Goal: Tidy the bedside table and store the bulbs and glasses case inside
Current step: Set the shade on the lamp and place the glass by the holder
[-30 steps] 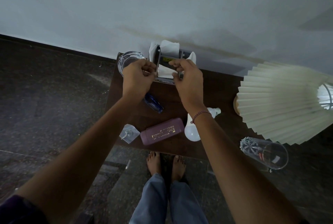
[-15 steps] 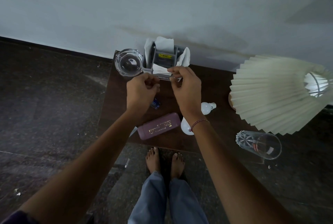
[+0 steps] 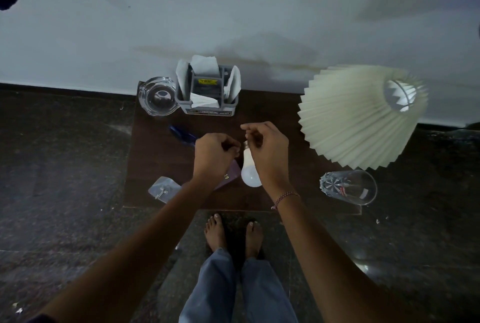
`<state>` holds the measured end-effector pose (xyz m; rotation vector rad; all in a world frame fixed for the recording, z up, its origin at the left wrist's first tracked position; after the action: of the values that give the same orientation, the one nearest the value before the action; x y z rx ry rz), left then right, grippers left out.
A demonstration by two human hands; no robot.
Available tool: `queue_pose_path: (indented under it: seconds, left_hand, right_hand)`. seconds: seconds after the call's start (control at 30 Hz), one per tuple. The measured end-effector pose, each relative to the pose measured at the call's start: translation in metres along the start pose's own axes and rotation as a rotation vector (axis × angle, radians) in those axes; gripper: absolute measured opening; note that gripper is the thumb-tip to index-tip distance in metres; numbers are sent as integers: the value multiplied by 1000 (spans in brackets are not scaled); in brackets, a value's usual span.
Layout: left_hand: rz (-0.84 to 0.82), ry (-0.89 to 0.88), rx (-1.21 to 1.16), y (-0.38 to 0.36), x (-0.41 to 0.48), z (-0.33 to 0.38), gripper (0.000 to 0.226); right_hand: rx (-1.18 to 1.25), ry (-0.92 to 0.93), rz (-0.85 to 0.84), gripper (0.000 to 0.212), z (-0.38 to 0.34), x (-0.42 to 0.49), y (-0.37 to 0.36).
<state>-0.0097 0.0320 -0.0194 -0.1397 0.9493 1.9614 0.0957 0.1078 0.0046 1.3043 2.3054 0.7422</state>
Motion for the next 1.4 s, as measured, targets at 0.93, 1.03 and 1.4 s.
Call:
queue_pose_path:
  seconds: [0.93,1.03,1.4]
  left_hand:
    - [-243,115,-103,-157,-71,75,14]
    - [-262,131,-115,-170,-73,82,8]
    - [-262,292,-182,-190,-65,82,11]
  right_hand:
    - [19,32,263,13,67,-83,142]
    - [36,74,397,14,79,-96,168]
    - [-20,-442,504,24,169,-116,198]
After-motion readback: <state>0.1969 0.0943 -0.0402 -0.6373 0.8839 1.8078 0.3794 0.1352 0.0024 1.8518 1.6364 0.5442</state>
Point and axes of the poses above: each hand's wrist, its own x-axis towards the middle knuckle, its own y-axis out of the back of the hand, z = x × y, the point moved 8 cm from there along x, towards the middle knuckle, and after that the axes turned 3 degrees about y, right-handed, at the moved point
